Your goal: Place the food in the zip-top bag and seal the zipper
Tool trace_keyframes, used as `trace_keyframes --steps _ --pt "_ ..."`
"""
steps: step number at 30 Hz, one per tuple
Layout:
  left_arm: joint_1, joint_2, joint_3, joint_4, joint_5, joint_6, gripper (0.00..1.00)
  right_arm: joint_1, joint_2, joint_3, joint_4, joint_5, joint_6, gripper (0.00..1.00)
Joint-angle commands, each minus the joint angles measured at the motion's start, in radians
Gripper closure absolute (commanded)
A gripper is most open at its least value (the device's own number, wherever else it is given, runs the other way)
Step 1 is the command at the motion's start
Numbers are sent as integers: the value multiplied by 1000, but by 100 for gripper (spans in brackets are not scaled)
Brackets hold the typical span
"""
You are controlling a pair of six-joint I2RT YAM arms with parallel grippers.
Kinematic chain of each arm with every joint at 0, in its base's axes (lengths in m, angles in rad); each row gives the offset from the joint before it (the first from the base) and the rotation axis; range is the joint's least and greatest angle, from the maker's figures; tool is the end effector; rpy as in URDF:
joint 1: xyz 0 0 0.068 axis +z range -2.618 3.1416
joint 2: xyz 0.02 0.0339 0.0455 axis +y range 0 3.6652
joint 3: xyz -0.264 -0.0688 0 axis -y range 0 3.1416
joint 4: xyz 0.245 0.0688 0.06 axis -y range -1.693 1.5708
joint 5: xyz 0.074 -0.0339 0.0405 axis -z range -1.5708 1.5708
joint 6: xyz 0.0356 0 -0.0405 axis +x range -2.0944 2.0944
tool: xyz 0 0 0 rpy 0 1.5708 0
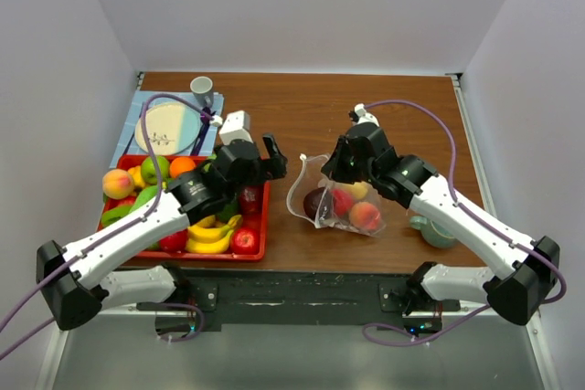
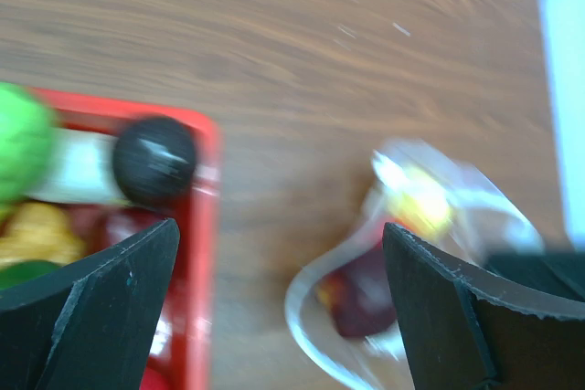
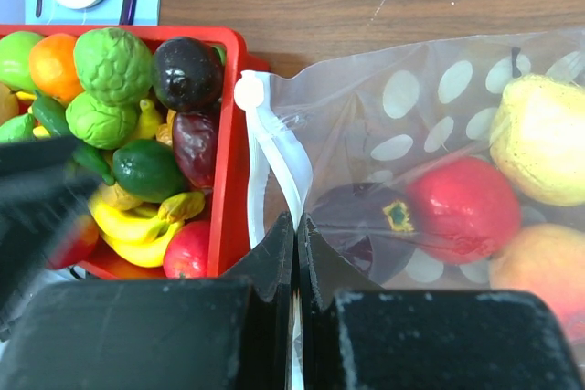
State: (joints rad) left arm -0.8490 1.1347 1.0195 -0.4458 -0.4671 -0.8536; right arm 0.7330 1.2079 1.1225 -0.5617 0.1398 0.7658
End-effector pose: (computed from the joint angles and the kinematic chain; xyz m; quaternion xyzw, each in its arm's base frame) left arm 0.1761 -0.1758 0.3280 -0.1139 0.8512 -0.2205 0.4625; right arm 0.1985 0.1721 0.3333 0.0458 0.8924 0.2570 0.3680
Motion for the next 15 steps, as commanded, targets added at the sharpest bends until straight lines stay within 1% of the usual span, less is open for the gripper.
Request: trace_keyframes --steps 1,6,10,15 --pt "138 37 11 -74 -94 7 2 2 -31 26 19 11 -7 100" --pt "192 109 14 -44 -107 42 2 2 -44 13 22 9 -8 100" --pt "205 181 27 -22 -96 48 3 3 -51 7 16 9 -10 100" --pt "205 227 10 12 -70 47 7 3 -68 -4 14 17 -10 100"
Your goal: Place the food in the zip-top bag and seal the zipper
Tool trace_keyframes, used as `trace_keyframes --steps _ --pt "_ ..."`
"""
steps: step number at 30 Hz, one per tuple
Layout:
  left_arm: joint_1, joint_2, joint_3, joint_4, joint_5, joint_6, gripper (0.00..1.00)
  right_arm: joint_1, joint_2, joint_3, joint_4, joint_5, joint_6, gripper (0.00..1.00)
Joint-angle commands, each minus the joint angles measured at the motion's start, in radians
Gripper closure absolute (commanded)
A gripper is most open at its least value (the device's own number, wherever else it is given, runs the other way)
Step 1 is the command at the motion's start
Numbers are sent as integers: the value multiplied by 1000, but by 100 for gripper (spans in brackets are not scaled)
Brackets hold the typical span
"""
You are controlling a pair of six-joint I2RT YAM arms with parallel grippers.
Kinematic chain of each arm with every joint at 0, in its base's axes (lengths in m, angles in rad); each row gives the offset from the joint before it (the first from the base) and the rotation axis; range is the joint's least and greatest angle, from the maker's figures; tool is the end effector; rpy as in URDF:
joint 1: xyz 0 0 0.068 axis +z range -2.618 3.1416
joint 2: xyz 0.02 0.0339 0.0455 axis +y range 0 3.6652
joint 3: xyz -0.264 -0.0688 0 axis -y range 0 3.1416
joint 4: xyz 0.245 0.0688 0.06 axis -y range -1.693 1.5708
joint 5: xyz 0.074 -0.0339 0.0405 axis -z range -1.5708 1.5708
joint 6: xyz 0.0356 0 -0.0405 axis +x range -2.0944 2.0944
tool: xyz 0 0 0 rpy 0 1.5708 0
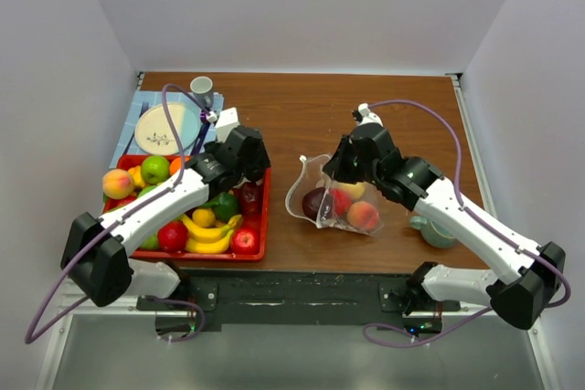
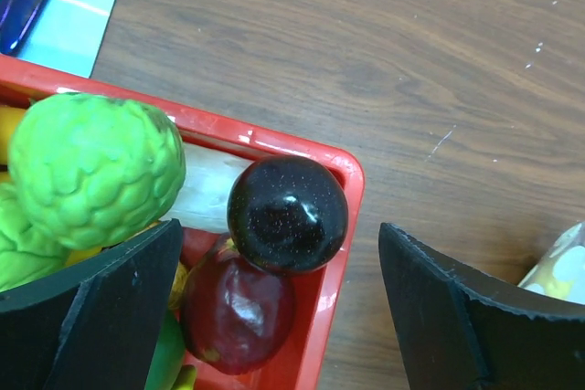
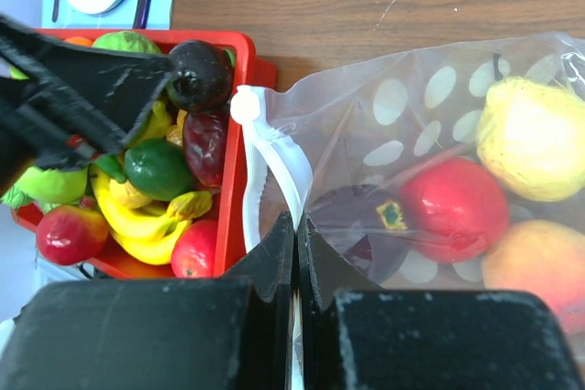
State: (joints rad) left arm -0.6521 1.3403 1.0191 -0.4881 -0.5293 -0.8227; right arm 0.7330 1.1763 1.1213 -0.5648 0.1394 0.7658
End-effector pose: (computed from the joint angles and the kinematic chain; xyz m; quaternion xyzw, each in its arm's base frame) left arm 0.2361 -0.1577 0.2743 -0.1732 0.8845 -0.0614 0.4288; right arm 0.1931 0.1672 0.3402 0.0464 0.8863 0.2658 0.3765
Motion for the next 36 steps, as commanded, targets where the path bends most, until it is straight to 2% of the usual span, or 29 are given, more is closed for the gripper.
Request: trace_keyframes --steps 1,21,24,27,28,31,36 --pt "8 39 10 57 -6 13 8 2 -35 -5 17 17 -8 100" --pt "6 163 -31 134 -3 4 16 3 -20 3 20 8 -16 100" --pt "8 172 -33 143 0 7 23 3 -14 8 19 6 -19 100" --pt "8 163 -37 154 -5 11 35 3 -15 9 19 8 -17 100" --pt "8 161 -40 155 -8 13 44 2 -14 9 19 8 -20 100" --pt "6 139 -36 151 -2 30 61 2 -12 12 17 9 -20 100" --pt "6 31 -36 158 84 135 69 2 -3 12 20 8 -19 100"
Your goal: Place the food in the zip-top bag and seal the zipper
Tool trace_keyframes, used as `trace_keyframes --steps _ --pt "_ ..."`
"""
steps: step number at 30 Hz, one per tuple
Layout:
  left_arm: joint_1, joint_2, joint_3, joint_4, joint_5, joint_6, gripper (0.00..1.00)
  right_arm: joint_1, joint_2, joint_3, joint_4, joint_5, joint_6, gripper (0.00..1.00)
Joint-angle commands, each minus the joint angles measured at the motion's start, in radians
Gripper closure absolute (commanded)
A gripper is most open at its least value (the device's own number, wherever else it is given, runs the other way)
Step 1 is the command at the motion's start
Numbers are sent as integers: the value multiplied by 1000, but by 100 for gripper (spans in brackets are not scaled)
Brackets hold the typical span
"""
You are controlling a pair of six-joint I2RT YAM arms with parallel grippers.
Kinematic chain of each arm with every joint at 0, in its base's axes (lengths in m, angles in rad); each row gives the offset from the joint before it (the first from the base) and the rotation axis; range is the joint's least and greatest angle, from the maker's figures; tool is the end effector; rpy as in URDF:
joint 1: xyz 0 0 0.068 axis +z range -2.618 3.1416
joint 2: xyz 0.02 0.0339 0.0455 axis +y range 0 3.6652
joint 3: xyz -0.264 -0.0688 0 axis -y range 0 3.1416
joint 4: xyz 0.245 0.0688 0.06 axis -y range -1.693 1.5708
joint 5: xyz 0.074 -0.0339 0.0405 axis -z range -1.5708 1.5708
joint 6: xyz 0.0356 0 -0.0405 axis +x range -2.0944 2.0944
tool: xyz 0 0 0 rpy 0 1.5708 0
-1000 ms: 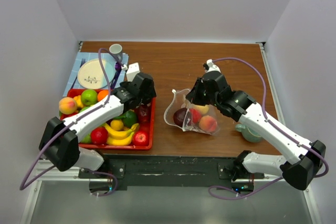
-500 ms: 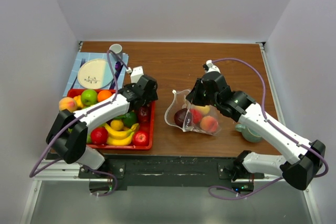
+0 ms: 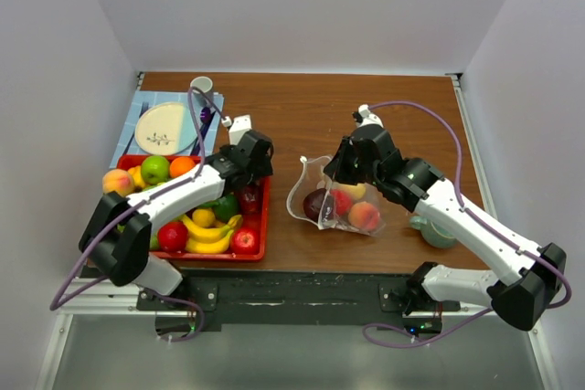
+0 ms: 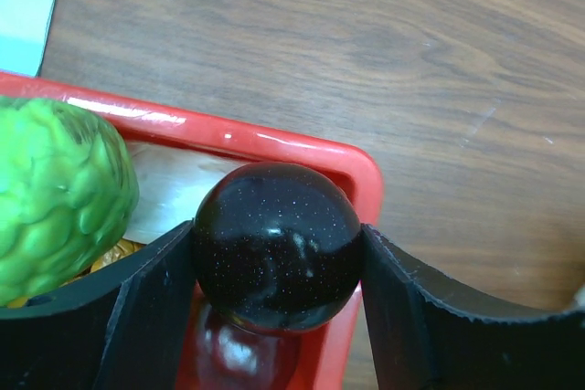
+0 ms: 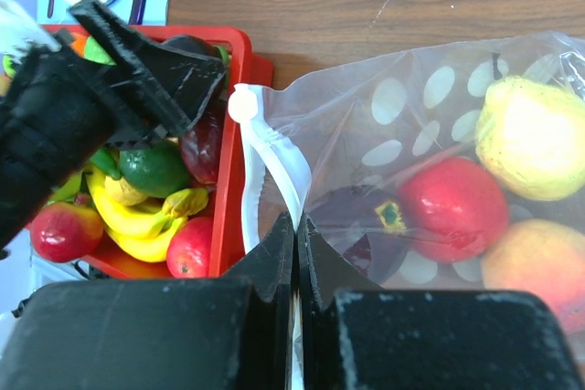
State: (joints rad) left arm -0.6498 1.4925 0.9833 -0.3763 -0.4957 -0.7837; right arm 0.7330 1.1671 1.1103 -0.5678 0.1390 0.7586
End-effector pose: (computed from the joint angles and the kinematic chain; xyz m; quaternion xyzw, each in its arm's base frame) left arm 0.2564 -0.1736 0.2281 -0.1433 0.9055 -0.0398 0.3974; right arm 0.1913 0.1656 0.3384 0.0430 0.8875 0.2630 0.3758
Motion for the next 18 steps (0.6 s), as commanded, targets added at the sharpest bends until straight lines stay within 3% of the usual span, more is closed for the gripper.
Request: trace_keyframes --steps 1,4,11,18 --pt "6 -144 -1 47 104 115 70 2 8 23 23 11 -12 100" --pt "4 -234 -15 73 262 191 70 3 16 28 28 13 -13 100" --pt "-46 -406 -67 56 465 218 70 2 28 54 19 40 -19 100" --pt "-174 -399 -77 164 586 192 70 5 40 77 20 19 -10 100"
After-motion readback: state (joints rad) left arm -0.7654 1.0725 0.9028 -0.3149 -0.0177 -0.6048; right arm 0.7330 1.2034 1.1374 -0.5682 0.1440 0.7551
